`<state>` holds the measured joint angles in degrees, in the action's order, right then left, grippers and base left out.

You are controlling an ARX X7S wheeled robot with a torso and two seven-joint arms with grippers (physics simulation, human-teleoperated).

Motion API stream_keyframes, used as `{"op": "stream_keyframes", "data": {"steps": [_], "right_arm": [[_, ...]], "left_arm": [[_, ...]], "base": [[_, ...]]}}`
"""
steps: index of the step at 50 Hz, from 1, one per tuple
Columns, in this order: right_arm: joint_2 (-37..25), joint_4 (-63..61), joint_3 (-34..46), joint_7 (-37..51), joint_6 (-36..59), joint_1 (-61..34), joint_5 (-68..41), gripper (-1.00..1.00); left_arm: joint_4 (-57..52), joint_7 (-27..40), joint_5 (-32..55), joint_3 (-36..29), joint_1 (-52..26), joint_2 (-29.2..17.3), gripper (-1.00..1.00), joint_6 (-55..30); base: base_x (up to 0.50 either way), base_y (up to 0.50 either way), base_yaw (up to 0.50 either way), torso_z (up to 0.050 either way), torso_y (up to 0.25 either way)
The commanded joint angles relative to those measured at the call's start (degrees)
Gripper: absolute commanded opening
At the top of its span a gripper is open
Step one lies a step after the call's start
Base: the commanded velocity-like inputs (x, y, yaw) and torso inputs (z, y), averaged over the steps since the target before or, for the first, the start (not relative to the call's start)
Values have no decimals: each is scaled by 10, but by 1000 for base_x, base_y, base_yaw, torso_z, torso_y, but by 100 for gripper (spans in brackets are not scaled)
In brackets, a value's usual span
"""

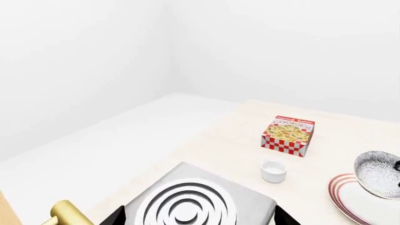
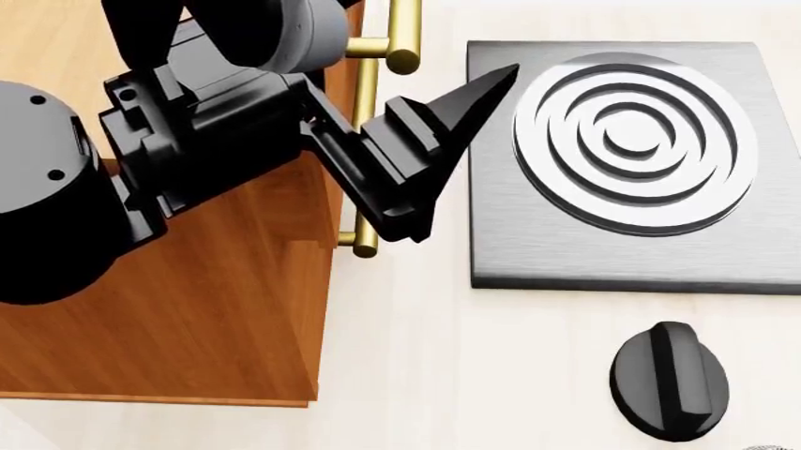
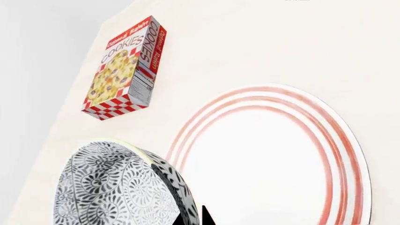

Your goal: Pick the akita bowl on the wooden cabinet and place it on the plate.

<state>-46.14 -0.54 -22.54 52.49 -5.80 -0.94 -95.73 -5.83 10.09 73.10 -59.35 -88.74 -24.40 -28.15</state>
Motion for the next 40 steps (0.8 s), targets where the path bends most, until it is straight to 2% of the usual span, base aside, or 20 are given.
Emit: {"op": "stream_keyframes", "data": {"steps": [1, 40], "right_arm": [[-17, 24, 26, -6, 18, -32, 18, -100], [-6, 43, -3, -10, 8, 14, 27, -100]], "left_arm": [[6, -1, -5, -8, 10, -5, 100, 0], [12, -5, -10, -10, 19, -5, 100, 4]], "base": [[0, 0, 0, 0, 0], [0, 0, 0, 0, -1]]}}
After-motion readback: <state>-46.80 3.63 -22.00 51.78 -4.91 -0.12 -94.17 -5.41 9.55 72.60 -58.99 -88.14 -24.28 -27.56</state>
